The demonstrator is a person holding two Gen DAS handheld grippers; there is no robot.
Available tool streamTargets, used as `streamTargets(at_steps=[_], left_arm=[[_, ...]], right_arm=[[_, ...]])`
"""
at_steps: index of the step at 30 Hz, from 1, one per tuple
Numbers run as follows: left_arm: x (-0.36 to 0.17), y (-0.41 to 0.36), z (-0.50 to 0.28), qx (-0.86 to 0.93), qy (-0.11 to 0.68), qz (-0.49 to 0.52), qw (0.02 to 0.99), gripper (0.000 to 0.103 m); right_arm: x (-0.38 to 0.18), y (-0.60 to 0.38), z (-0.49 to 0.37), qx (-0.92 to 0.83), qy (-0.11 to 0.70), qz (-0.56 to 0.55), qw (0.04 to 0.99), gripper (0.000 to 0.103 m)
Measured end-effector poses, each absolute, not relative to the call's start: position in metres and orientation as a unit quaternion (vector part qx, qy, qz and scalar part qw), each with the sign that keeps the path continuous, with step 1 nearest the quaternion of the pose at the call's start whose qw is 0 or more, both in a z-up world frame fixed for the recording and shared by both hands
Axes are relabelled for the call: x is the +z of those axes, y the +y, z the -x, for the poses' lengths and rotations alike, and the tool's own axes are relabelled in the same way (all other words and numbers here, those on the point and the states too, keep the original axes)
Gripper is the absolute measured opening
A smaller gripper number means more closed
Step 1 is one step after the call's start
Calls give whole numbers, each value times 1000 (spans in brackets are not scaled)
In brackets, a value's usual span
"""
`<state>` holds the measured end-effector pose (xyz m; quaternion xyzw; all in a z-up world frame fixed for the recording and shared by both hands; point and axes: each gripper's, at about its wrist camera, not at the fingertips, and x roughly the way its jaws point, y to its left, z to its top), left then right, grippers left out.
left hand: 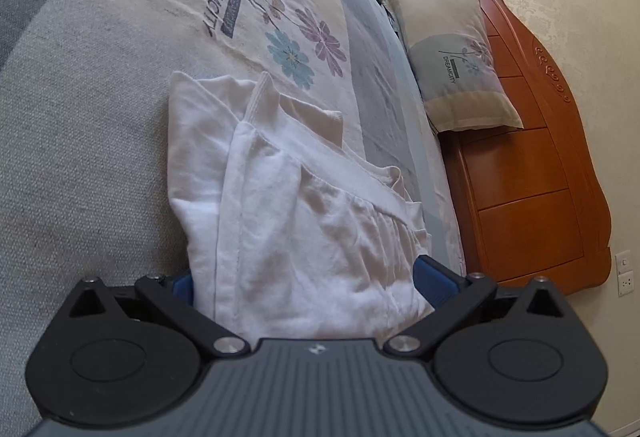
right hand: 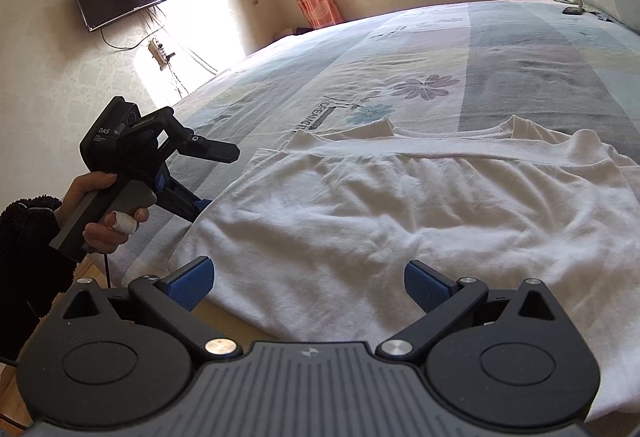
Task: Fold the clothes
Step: 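Close the left gripper on the sweatshirt's folded side edge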
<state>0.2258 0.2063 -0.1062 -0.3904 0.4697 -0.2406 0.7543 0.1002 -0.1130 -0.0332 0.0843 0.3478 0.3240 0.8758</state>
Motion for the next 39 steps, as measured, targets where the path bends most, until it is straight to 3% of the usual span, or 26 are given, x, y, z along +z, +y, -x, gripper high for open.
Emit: streamTargets(at_steps=[14, 25, 27, 31, 35, 39], left_arm=[[-110, 193, -225, -274, 489, 390, 731, 102], [-102, 186, -231, -308, 495, 316, 748, 99], [-100, 185, -232, -303, 500, 303, 752, 88], [-101, 190, -231, -287, 508, 303, 754, 78], [-98, 191, -230, -262, 518, 280, 765, 54], [-97, 191, -230, -241, 523, 271, 771, 39]], right_arm=[[-35, -128, -100, 329, 350, -111, 870, 103], [-41, -127, -105, 312, 361, -106, 872, 103], [-42, -128, -105, 308, 363, -106, 873, 103], [-39, -131, -103, 304, 356, -94, 879, 103], [-40, -137, -104, 296, 356, -106, 880, 103], [-41, -139, -104, 291, 355, -105, 882, 103]])
